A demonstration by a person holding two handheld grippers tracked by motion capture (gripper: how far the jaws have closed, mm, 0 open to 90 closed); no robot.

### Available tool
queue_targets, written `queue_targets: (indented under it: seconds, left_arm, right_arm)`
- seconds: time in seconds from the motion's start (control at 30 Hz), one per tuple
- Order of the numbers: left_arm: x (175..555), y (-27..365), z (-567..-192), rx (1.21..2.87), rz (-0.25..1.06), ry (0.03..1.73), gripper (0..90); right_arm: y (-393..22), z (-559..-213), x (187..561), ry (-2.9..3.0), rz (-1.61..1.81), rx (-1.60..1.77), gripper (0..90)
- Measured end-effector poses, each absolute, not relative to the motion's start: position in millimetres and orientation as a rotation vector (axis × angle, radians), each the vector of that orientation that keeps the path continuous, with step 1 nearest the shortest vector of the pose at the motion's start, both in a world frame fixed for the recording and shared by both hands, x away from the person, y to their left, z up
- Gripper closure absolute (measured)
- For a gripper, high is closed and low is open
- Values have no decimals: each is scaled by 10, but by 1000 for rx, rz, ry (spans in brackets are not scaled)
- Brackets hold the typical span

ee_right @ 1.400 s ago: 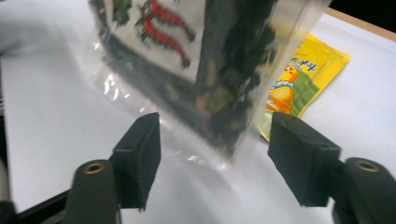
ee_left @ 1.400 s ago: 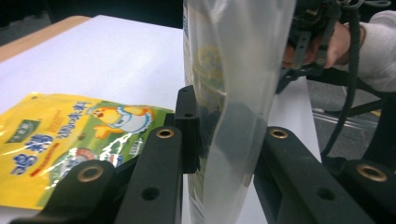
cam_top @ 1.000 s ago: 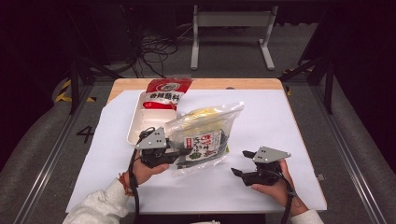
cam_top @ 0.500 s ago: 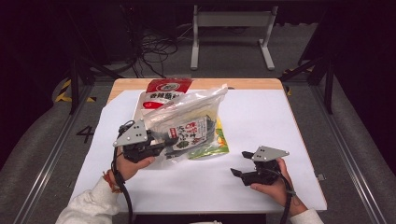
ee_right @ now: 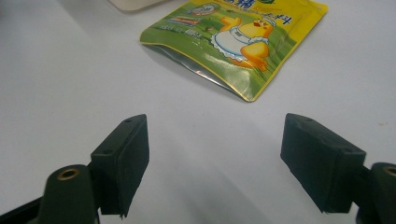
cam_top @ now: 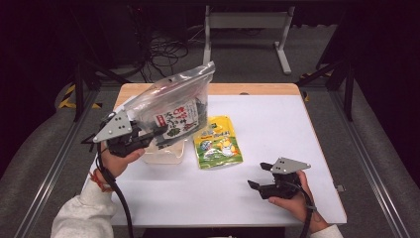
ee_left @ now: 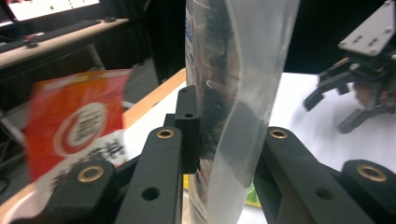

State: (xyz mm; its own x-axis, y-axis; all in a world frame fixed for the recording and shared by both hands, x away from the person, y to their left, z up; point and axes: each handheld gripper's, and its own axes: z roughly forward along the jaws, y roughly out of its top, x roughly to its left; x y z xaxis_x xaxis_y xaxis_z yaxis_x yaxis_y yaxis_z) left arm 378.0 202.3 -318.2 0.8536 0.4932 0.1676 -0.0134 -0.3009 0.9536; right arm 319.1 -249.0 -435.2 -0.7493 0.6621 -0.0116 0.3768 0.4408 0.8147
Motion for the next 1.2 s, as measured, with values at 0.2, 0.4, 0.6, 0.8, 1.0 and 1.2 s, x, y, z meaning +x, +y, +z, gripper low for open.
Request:
queue_targets:
  seconds: [0.2,0.4,0.6,0.8,1.0,1.2]
  left_arm:
    - [3987,2196,-3218,1867,589,389,773]
    - [4153,2250,-3307,1907,623,435,773]
    - [4301,2245,-3407,1965,646,475,773]
    - [4375,2252,-3455,1986,634,472,773]
    - [4369,2284,-3441,1984,605,482,773]
    - [4414,2252,-3505,2015,603,504,773]
  right_arm:
    - [-2493,-4380,3204,2372,1210,903,239]
    - [-2485,-4402,3211,2381,1199,905,238]
    - [-2482,-4427,3221,2391,1195,912,235]
    - [-2478,-4442,3224,2400,1193,915,233]
    - [-2465,-4458,3221,2417,1182,908,230]
    - [-2457,-4468,3225,2429,1175,905,225]
